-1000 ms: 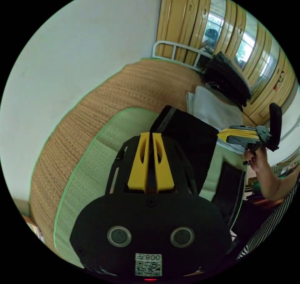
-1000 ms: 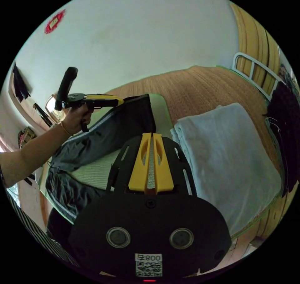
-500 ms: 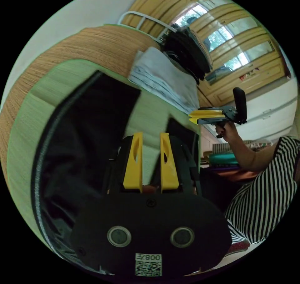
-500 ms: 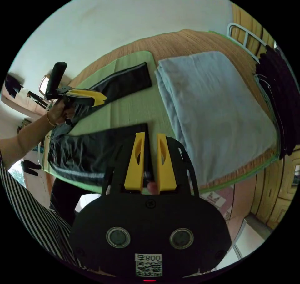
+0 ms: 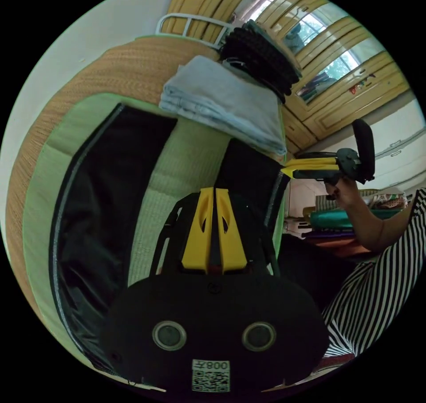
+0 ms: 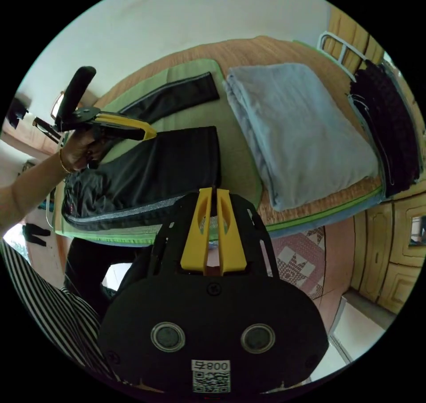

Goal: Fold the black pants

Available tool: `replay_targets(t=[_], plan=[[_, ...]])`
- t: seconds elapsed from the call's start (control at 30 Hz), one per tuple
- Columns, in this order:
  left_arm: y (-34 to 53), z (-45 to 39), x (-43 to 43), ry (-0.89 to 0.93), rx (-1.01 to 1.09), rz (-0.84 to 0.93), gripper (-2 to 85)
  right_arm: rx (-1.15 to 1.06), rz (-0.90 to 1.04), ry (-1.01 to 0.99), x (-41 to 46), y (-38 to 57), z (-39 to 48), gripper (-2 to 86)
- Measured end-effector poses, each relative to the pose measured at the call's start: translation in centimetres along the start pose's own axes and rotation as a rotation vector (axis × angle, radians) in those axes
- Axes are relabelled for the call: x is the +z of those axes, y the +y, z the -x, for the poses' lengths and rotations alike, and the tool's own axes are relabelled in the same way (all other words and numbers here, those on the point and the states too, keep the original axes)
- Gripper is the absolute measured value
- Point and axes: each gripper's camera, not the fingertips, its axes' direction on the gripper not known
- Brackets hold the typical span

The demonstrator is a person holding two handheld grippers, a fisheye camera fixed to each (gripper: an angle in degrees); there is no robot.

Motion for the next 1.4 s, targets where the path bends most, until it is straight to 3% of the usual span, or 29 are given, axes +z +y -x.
replay_targets(t=[0.2, 0.4, 0.5, 0.63, 0.77, 0.83, 1.0, 1.13, 1.27, 1.4], plan=[[3.2, 1.2, 1.9, -0.024, -0.126, 0.057, 2.6, 0.096, 0.126, -0.038, 5.6, -0.5, -2.5, 1.7], [14.2, 2.5, -4.1, 0.029, -0.321, -0.114, 5.3, 0.173, -0.012, -0.033, 5.3, -0.8, -2.2, 0.4], [23.3, 3.0, -7.4, -0.080, -0.496, -0.103, 4.8, -0.009, -0.030, -0.176, 6.8, -2.3, 2.8, 0.2], [38.3, 3.8, -11.3, -0.247, -0.918, -0.068, 2.9, -0.308, 0.120, -0.310, 13.4, -3.4, 14.4, 0.1], [50.6, 3.9, -12.6, -0.331, -1.248, -0.016, 0.9, -0.492, 0.240, -0.299, 19.7, -2.9, 23.2, 0.1], [54.1, 3.6, -12.1, -0.306, -1.288, 0.039, 0.5, -0.515, 0.266, -0.219, 22.9, -2.3, 26.3, 0.1], [59.3, 2.6, -13.4, -0.271, -1.246, -0.040, 0.2, -0.530, 0.328, -0.255, 25.8, -1.9, 28.3, 0.1], [62.3, 2.9, -16.2, -0.277, -1.171, -0.172, 0.2, -0.516, 0.279, -0.174, 27.0, -3.3, 30.0, 0.1], [64.9, 5.1, -19.9, -0.257, -1.089, -0.313, 0.2, -0.537, 0.180, -0.250, 27.3, -6.9, 32.8, 0.1], [67.3, 7.4, -21.4, -0.320, -1.078, -0.276, 0.3, -0.656, 0.189, -0.346, 31.1, -9.8, 40.0, 0.1]])
